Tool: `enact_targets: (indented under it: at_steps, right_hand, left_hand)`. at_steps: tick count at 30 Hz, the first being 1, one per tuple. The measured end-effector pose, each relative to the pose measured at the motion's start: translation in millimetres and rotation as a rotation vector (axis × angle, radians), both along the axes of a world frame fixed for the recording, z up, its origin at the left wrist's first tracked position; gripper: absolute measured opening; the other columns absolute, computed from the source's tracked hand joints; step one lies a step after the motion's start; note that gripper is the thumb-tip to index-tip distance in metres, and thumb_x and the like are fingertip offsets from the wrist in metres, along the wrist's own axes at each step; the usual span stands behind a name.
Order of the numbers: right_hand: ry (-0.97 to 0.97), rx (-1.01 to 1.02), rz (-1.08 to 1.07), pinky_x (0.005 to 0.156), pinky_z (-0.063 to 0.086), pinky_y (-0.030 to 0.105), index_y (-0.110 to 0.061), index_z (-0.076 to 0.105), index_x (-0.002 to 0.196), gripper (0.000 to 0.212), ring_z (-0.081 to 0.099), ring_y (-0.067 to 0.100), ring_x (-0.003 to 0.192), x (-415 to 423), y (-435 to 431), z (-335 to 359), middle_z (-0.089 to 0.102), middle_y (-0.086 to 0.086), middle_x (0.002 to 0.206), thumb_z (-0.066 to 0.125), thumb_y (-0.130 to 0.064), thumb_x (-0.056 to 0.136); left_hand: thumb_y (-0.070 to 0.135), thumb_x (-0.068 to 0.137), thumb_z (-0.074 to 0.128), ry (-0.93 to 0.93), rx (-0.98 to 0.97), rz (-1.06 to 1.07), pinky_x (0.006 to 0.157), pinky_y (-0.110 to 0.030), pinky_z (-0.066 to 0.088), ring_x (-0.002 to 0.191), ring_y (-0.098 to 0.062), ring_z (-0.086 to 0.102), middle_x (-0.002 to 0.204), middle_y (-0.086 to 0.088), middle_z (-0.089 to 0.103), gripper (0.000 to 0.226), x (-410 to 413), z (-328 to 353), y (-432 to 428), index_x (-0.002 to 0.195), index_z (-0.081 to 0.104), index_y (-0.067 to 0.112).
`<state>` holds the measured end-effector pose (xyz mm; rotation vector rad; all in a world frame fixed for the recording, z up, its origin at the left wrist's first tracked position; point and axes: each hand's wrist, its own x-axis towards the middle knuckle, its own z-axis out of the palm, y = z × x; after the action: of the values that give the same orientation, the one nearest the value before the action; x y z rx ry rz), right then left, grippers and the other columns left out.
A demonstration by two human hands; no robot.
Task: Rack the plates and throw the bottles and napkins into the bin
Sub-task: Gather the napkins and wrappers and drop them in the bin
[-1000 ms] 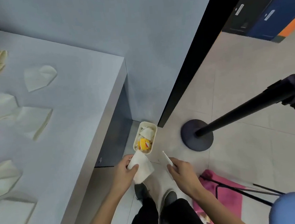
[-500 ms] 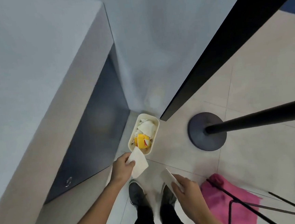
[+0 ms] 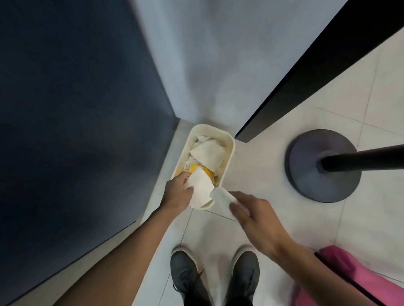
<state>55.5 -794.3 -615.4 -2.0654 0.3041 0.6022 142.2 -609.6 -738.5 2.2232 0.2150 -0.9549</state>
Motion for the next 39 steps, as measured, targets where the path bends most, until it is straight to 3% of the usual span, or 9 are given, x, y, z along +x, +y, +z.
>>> enact_targets:
  at_steps: [5, 8, 10, 12, 18, 23, 28, 34, 39]
  right_hand:
    - [-0.109, 0.057, 0.043, 0.068, 0.038, 0.007, -0.015, 0.069, 0.113, 0.03, 0.056, -0.005, 0.081, 42, 2, -52, 0.06, -0.018, 0.083, 0.048, -0.003, 0.096]
    - [-0.153, 0.046, 0.092, 0.076, 0.046, 0.024, -0.012, 0.068, 0.109, 0.025, 0.058, 0.014, 0.085, 58, 3, -78, 0.067, 0.002, 0.091, 0.046, -0.009, 0.097]
    - [-0.178, 0.019, 0.111, 0.079, 0.045, 0.032, -0.011, 0.066, 0.114, 0.026, 0.058, 0.021, 0.089, 69, 0, -93, 0.068, 0.009, 0.097, 0.045, -0.012, 0.098]
    - [-0.206, -0.031, 0.146, 0.082, 0.042, 0.025, -0.012, 0.062, 0.126, 0.031, 0.056, 0.019, 0.1, 81, -1, -107, 0.067, 0.007, 0.107, 0.046, -0.011, 0.099]
    - [-0.224, -0.238, 0.273, 0.1, 0.043, 0.04, -0.007, 0.054, 0.137, 0.039, 0.044, 0.033, 0.128, 113, 4, -141, 0.062, 0.014, 0.126, 0.048, -0.009, 0.099]
    - [-0.138, -0.383, 0.404, 0.101, 0.04, 0.044, -0.004, 0.057, 0.128, 0.035, 0.045, 0.037, 0.124, 143, 23, -172, 0.061, 0.02, 0.124, 0.043, -0.009, 0.096]
    - [0.031, -0.602, 0.593, 0.116, 0.023, 0.05, -0.007, 0.038, 0.143, 0.049, 0.014, 0.04, 0.146, 147, 31, -187, 0.031, 0.022, 0.151, 0.045, -0.011, 0.094]
    - [0.172, -0.577, 0.841, 0.108, 0.039, 0.047, -0.004, 0.05, 0.132, 0.041, 0.024, 0.037, 0.14, 128, 23, -186, 0.027, 0.021, 0.151, 0.047, -0.01, 0.092]
    - [0.222, -0.752, 0.962, 0.118, 0.016, 0.06, 0.0, 0.017, 0.152, 0.064, -0.002, 0.046, 0.148, 137, 23, -202, -0.003, 0.027, 0.16, 0.046, -0.012, 0.097]
  left_hand:
    - [0.004, 0.095, 0.051, -0.004, 0.008, -0.027, 0.089, -0.025, 0.043, 0.114, -0.03, 0.056, 0.124, -0.012, 0.06, 0.037, -5, -44, -8, 0.131, 0.056, 0.013]
    - [0.004, 0.097, 0.052, -0.011, -0.018, 0.039, 0.099, -0.028, 0.044, 0.121, -0.026, 0.056, 0.131, -0.008, 0.059, 0.042, -6, -57, -7, 0.137, 0.053, 0.015]
    - [0.001, 0.096, 0.051, -0.033, -0.021, 0.11, 0.11, -0.036, 0.041, 0.128, -0.026, 0.052, 0.14, -0.006, 0.055, 0.051, -3, -64, -4, 0.144, 0.047, 0.018]
    - [-0.001, 0.094, 0.051, -0.052, 0.015, 0.116, 0.113, -0.038, 0.037, 0.133, -0.027, 0.046, 0.146, -0.006, 0.049, 0.06, -4, -69, -4, 0.149, 0.04, 0.02]
    - [0.017, 0.098, 0.05, -0.13, 0.206, -0.245, 0.117, -0.035, 0.024, 0.152, -0.022, 0.006, 0.166, -0.001, 0.003, 0.067, -22, -63, -15, 0.157, 0.017, 0.02]
    - [0.04, 0.105, 0.034, -0.161, 0.304, -0.561, 0.122, -0.046, 0.01, 0.153, -0.024, -0.001, 0.166, 0.001, -0.004, 0.058, -29, -75, -20, 0.157, 0.017, 0.02]
    - [0.049, 0.105, 0.021, -0.096, 0.375, -0.635, 0.121, -0.051, 0.006, 0.153, -0.025, -0.005, 0.166, -0.002, -0.012, 0.062, -24, -80, -28, 0.158, 0.01, 0.019]
    - [0.054, 0.103, 0.017, 0.025, 0.461, -0.666, 0.118, -0.058, 0.002, 0.152, -0.031, -0.008, 0.165, -0.008, -0.014, 0.07, -32, -84, -33, 0.158, 0.006, 0.013]
    - [0.055, 0.103, 0.017, 0.104, 0.444, -0.624, 0.119, -0.056, -0.003, 0.152, -0.032, -0.011, 0.165, -0.008, -0.014, 0.072, -24, -92, -41, 0.158, 0.007, 0.011]
